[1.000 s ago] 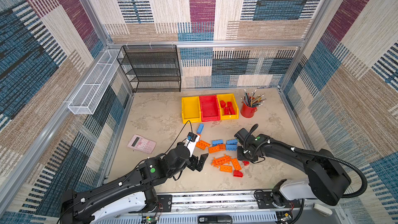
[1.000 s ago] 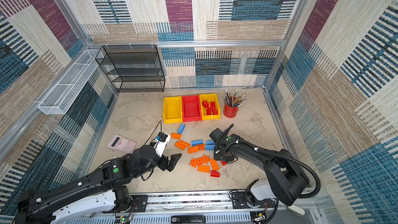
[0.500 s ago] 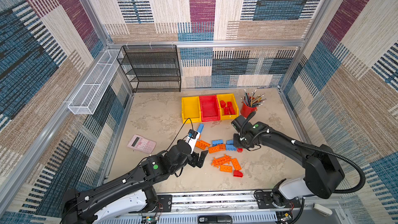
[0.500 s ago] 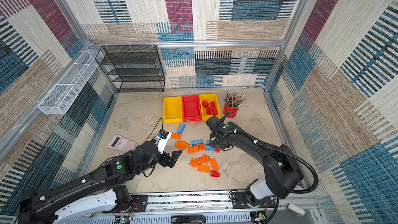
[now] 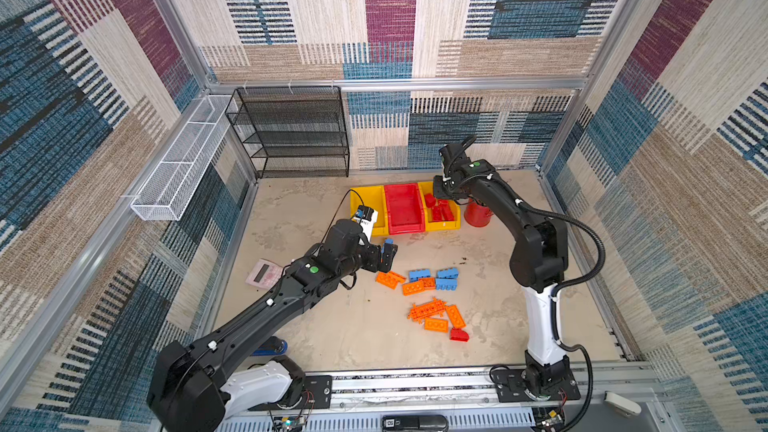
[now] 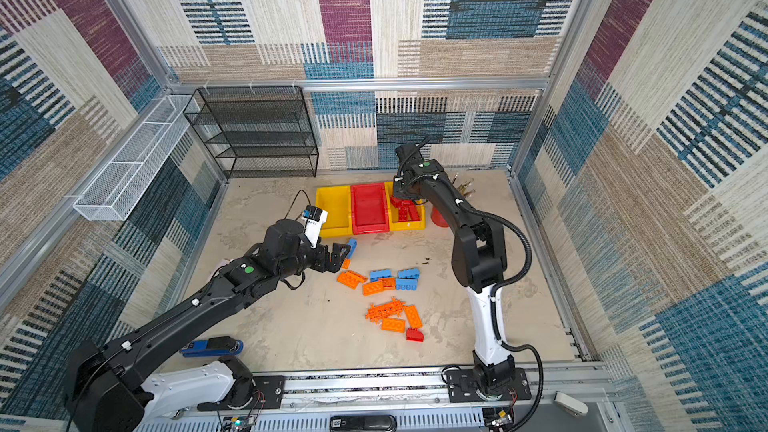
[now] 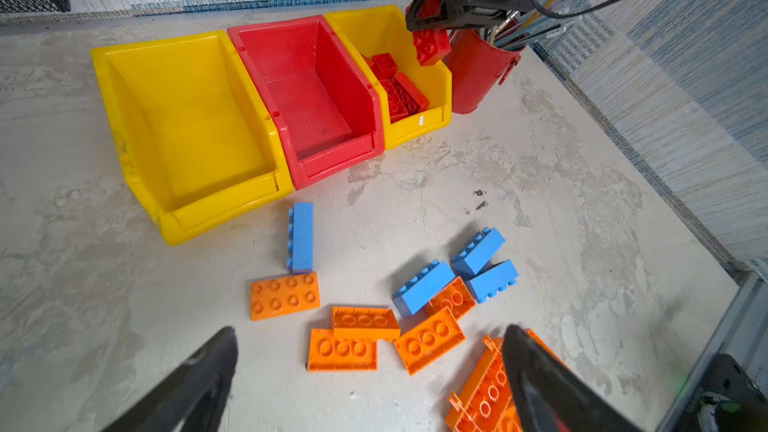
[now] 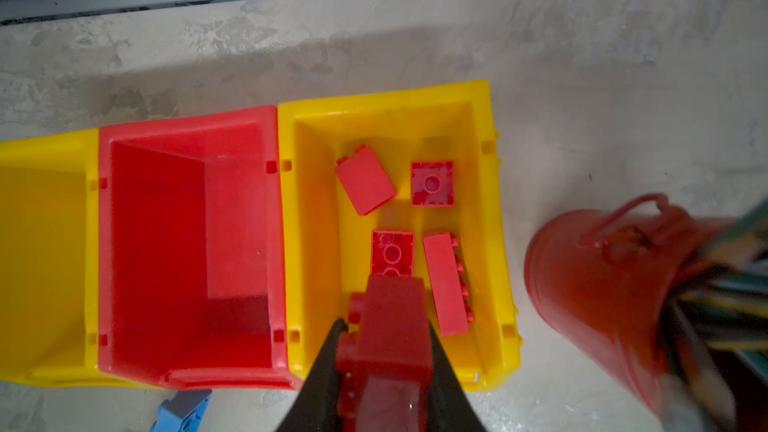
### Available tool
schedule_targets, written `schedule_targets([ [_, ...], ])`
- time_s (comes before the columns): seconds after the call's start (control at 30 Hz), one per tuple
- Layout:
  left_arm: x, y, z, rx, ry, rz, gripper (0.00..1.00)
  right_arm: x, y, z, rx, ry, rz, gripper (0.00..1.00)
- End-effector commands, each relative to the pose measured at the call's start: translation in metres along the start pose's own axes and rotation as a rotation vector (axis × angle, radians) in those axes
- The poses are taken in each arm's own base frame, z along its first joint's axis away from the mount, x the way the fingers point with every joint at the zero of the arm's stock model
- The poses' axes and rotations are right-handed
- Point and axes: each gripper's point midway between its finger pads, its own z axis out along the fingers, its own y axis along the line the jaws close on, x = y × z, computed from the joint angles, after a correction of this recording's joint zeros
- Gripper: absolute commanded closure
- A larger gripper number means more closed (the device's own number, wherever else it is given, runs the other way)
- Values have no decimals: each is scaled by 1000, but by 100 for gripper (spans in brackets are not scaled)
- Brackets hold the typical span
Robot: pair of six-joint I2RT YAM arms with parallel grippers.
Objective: Sort the legos into containers by color
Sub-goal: 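Grasp the red brick with the right gripper and lift it, then lower the red brick into the yellow bin and open the right gripper, then move the right gripper to the red sloped brick near the table edge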
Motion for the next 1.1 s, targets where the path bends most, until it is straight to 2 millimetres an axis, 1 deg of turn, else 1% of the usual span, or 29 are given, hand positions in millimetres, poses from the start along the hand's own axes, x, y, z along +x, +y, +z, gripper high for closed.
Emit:
schedule_targets([
  [0.0,-23,-8,9,78,-31,25,0,-2,-5,15,1,56,-42,78],
  [0.1,-35,-7,21,112,-17,31,0,-9,-4,29,-11,68,-46,77],
  [0.23,-51,-13,36,160,-5,55,0,-7,0,42,-39,85,-49,75],
  [0.3,-57,-17,43,180,-3,58,0,-6,0,44,-46,89,-52,69],
  [0.33,-58,-19,47,190,0,58,0,-6,1,43,-52,87,-53,61],
  [0.37,-60,-21,49,201,1,54,0,-8,3,40,-59,81,-57,48],
  [0.4,-61,-22,52,210,1,53,0,-10,5,37,-70,74,-60,42],
  [0.43,-61,-24,53,221,4,48,0,-12,8,32,-85,68,-66,40],
  [0.53,-61,-28,55,244,4,35,0,-22,13,10,-116,35,-72,37],
  [0.63,-59,-33,50,273,2,22,0,-19,13,-12,-127,34,-69,37],
  [0.73,-48,-41,40,300,13,24,0,2,11,-33,-123,54,-67,38],
  [0.83,-29,-57,23,322,31,73,0,42,4,-52,-111,79,-53,38],
  [0.93,1,-78,6,345,66,127,0,99,-4,-68,-107,128,-18,39],
  [0.97,11,-85,-1,352,73,140,0,125,-7,-73,-105,157,-8,39],
  [1.03,32,-94,-12,358,92,150,0,170,-11,-83,-92,201,7,39],
  [1.07,41,-96,-16,359,102,146,0,189,-11,-88,-92,220,15,39],
])
